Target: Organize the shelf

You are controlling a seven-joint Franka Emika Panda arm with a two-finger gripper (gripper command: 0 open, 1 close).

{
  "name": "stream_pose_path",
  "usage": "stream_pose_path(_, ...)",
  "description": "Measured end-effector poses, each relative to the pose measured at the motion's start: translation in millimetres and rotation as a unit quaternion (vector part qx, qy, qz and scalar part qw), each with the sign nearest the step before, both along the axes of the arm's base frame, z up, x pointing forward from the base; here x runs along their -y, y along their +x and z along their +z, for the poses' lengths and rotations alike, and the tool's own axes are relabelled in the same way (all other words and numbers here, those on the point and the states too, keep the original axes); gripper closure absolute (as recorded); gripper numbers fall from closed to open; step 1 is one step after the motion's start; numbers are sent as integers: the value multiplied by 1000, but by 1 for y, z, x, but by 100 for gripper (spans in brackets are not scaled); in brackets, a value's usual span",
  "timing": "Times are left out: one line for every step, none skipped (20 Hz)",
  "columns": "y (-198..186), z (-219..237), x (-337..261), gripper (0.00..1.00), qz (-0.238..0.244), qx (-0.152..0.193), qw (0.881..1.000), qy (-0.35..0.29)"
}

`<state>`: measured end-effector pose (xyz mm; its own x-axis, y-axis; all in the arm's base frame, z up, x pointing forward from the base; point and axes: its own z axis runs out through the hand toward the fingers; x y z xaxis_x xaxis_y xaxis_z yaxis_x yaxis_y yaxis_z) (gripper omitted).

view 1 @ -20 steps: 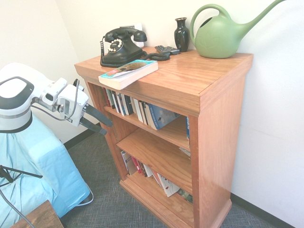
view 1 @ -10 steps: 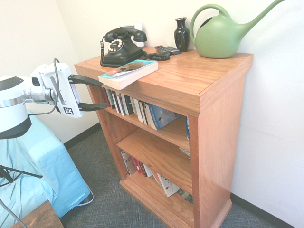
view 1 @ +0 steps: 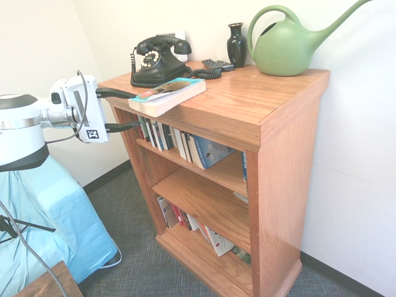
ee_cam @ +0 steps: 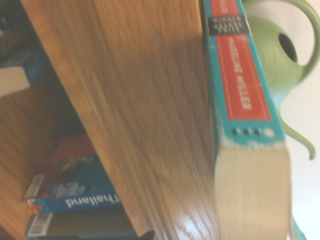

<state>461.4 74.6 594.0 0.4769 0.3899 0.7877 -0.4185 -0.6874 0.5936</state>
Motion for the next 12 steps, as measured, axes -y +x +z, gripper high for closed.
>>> stream_pose_path(6, 1, 1, 0, 4, -3, 1000, 1)
stream_pose_path(12, 3, 1, 0, 6, -4, 1000, 2)
stream_pose_path(16, 2, 1, 0, 8, -5, 1000, 3)
stream_pose_path(20, 3, 1, 0, 8, -6, 1000, 3)
stream_pose_path(25, 2, 2, 0, 7, -6, 1000, 2)
stream_pose_path(30, 3, 3, 0, 5, -6, 1000, 3)
stream_pose_path(35, 3, 4, 0, 4, -7, 1000, 2)
stream_pose_path(40, 4, 4, 100, 4, -7, 1000, 2)
stream_pose_path(44, 4, 3, 100, 4, -8, 1000, 1)
stream_pose_path(46, 5, 3, 100, 5, -8, 1000, 0)
stream_pose_path(48, 5, 2, 100, 5, -9, 1000, 0)
stream_pose_path(48, 4, 2, 100, 6, -9, 1000, 0)
